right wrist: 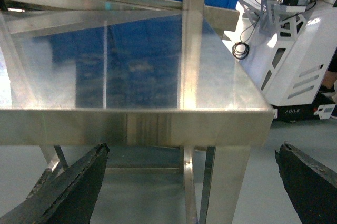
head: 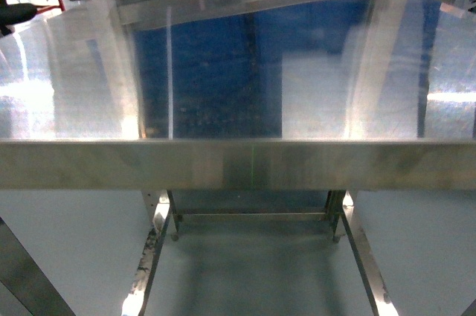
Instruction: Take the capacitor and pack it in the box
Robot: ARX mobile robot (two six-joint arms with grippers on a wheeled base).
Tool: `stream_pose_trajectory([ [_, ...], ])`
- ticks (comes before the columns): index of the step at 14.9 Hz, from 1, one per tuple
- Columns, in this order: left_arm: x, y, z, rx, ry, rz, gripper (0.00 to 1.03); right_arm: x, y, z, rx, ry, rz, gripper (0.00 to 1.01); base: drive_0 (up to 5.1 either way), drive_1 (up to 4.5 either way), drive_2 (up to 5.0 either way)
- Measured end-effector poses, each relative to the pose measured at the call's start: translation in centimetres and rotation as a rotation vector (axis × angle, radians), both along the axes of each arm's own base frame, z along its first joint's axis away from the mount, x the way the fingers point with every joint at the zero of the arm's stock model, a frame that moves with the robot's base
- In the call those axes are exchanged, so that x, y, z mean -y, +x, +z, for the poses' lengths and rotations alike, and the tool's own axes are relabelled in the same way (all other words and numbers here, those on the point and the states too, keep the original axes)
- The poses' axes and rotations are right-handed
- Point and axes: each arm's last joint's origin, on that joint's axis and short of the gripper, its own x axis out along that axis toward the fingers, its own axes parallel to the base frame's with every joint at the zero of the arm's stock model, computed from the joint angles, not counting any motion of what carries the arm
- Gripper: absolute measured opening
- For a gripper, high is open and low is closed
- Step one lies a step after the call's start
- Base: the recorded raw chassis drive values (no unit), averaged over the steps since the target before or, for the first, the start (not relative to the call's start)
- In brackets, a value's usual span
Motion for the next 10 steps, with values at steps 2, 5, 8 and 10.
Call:
stream_pose_trajectory([
  [2,0.0,0.0,0.0,0.0,0.0,0.0,0.44,0.0,0.0,0.01,0.002,0.0,0.0,0.98,0.0,0.0,0.0],
  [5,0.0,0.0,0.0,0.0,0.0,0.0,0.44,0.0,0.0,0.01,0.001,0.001,0.0,0.98,0.0,0.0,0.0],
  [8,0.0,0.0,0.0,0.0,0.0,-0.001,0.44,0.0,0.0,0.01,0.001,-0.001,0.0,0.98,0.0,0.0,0.0],
  [10,0.0,0.0,0.0,0.0,0.0,0.0,0.44,0.0,0.0,0.01,0.002,0.0,0.0,0.98,0.0,0.0,0.0],
])
